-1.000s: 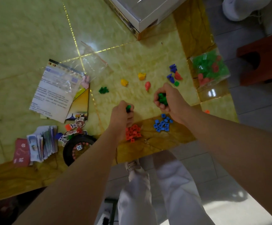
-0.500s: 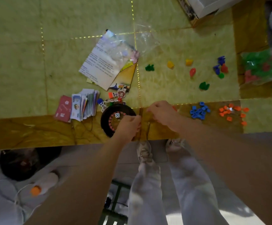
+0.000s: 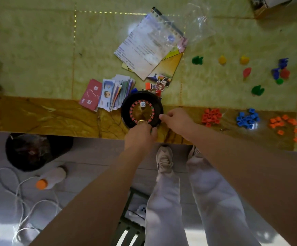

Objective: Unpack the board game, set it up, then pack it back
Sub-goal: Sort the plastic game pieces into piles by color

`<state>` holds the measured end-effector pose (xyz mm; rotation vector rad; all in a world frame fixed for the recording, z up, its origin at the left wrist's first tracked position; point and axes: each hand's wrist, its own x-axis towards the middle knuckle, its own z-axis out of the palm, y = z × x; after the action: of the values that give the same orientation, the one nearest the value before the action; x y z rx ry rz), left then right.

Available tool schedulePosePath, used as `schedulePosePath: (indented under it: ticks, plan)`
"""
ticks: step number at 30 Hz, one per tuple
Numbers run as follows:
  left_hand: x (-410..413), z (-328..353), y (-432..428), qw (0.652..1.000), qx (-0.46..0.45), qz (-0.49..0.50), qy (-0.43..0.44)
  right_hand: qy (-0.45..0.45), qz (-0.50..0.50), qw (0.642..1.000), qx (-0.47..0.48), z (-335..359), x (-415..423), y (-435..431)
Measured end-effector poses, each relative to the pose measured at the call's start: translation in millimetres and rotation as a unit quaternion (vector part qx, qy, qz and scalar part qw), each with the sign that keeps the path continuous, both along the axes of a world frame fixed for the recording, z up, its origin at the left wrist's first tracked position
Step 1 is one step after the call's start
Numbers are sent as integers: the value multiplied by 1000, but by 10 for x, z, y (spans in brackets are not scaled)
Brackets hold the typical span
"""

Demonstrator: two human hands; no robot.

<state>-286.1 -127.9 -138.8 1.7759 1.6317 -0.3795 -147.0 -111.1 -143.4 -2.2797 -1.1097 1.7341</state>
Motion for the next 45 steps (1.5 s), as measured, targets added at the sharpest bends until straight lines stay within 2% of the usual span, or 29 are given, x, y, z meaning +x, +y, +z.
schedulePosePath:
  ticks: [5, 10, 18, 23, 28, 34, 40, 45]
  plan:
    - [-256, -28, 173, 999, 34, 22, 34, 20, -19, 999, 29, -50, -286, 187]
    - [-420, -43, 378, 995, 61, 53, 63, 24, 2, 997, 78, -54, -471, 352]
    - [-440, -33, 468, 993, 69, 58, 78, -46, 55, 991, 111, -113, -442, 365]
    - [-263, -4, 397, 994, 86, 54, 39, -60, 57, 991, 108, -87, -196, 222]
    - [140, 48, 328, 997, 67, 31, 4, -53, 15, 993, 101, -33, 189, 31]
    - [561, -30, 220, 997, 66, -25, -10, -90, -6, 986, 143, -36, 564, -172]
    - [657, -198, 204, 971, 169, -169, 28, -157, 43, 955, 247, -81, 543, -111]
    - [478, -595, 206, 916, 328, -226, -40, -172, 36, 929, 327, -279, 399, -110]
